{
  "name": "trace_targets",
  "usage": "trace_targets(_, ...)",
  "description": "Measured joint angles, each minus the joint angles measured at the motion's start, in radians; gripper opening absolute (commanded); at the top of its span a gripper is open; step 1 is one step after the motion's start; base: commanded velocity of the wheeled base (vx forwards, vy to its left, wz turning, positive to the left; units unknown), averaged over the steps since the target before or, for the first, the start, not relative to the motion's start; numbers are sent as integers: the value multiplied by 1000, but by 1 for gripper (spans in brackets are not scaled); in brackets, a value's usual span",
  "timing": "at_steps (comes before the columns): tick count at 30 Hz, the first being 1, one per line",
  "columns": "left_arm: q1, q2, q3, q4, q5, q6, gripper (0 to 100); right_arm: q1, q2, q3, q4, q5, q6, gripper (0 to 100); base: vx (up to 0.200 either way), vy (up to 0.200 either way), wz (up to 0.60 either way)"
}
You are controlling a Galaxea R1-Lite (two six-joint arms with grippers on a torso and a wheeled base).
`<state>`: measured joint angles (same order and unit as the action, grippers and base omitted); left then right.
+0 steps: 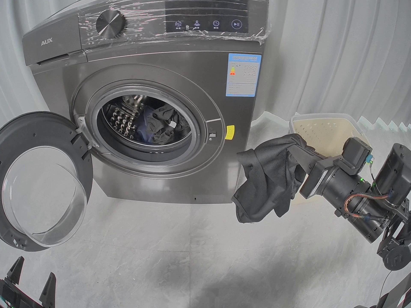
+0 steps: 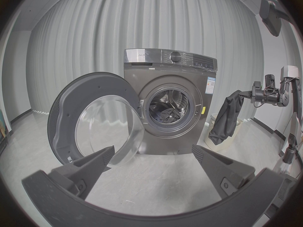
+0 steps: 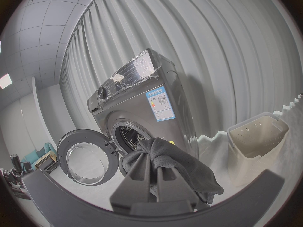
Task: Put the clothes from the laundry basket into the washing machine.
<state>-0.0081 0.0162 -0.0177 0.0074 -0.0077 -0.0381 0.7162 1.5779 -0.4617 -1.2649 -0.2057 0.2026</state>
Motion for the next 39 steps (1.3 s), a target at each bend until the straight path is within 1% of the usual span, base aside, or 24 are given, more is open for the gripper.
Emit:
trace_targets(12,0,0,0,1,0,1,100,0,10,0,-1,1,-1,0,0,200,0)
trace_targets(17,0,0,0,0,0,1,100,0,12,5,0,5,-3,0,0,0,0)
trace_targets(22,0,0,0,0,0,1,100,6,13,22,-2,18,-4,0,0,0,0)
trace_targets(30,1,0,0,0,0,4,100,25,17,25,-2,21,-1,0,0,0,0)
trace_targets(33,1,0,0,-2,0,11,100,32,24,23,-6,22,-1,0,0,0,0)
trace_targets(35,0,0,0,-2,-2,22,100,37,31,20,-15,21,-2,0,0,0,0)
trace_targets(39,1,0,0,-2,-8,36,100,66,51,12,-38,20,-3,0,0,0,0)
